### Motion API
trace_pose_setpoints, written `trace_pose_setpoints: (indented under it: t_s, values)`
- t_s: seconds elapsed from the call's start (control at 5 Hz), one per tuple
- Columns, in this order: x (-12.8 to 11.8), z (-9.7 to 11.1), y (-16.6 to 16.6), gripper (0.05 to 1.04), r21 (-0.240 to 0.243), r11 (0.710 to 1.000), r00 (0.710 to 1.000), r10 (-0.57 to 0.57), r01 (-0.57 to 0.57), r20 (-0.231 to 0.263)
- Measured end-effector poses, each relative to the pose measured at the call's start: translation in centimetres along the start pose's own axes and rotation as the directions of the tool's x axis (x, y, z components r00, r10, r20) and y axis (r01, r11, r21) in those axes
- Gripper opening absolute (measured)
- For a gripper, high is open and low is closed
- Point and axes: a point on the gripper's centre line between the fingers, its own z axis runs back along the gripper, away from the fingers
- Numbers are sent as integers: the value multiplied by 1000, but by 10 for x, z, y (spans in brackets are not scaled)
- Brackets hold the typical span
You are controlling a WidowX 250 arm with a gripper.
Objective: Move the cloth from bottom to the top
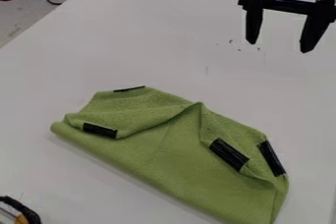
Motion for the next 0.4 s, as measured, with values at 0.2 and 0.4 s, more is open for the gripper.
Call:
trace_pose_setpoints:
  t_s: [0.2,0.4]
  values:
    - [-2,-16,0,999,17,1000,999,9,-8,-38]
    - [-14,-41,29,999,-76,975,976,206,-211,-70]
